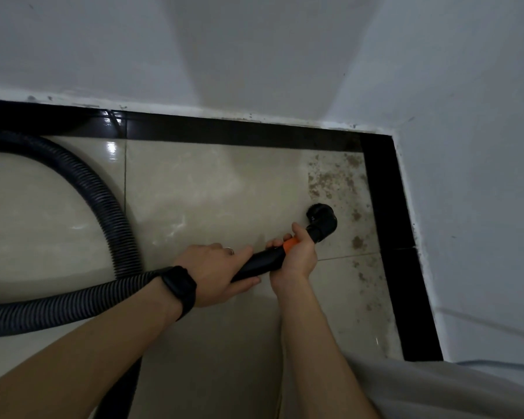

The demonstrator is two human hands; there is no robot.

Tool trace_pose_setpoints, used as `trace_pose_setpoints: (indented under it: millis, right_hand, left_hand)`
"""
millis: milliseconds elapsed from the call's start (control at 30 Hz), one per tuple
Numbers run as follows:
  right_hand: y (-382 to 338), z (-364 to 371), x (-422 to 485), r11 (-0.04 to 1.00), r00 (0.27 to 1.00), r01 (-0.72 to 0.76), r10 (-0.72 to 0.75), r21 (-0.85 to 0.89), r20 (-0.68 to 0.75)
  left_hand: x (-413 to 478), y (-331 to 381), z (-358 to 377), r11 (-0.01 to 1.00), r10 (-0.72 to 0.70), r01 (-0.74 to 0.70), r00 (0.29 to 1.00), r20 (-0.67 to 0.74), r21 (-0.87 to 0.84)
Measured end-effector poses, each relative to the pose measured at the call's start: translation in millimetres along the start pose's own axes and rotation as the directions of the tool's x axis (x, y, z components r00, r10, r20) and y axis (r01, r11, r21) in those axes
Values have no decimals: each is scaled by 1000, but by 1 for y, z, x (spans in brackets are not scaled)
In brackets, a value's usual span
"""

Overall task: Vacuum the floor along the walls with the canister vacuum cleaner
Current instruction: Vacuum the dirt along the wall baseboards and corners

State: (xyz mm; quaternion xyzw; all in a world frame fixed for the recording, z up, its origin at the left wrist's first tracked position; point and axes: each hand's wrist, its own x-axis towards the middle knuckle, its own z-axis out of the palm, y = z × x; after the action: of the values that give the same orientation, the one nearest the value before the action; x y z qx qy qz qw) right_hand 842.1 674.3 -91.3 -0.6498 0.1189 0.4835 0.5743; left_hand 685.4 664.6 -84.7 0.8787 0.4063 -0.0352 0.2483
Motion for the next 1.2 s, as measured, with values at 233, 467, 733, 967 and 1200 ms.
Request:
trace_pose_setpoints:
  millis: [233,467,733,967,1200]
  right_hand:
    - [-12,9,11,1000,999,-4,4,5,49]
    - [-18,18,16,1000,998,0,0,4,64]
    - [-23,29,20,1000,997,10,-9,-20,79]
    - [-29,42,26,999,994,14,-10,-38,105]
    - [-34,57,33,996,990,26,-14,-80,140]
  left_hand:
    - [14,2,-5,999,-19,20,999,-31,34]
    - [22,0,-9,999,-44,44,999,-28,12]
    - [31,-6,-9,997,-74,74,997,-22,-8]
    - [42,-12,-11,995,-101,100,994,-37,-15]
    - [51,-18,-16,991,-129,127,990,-55,-43]
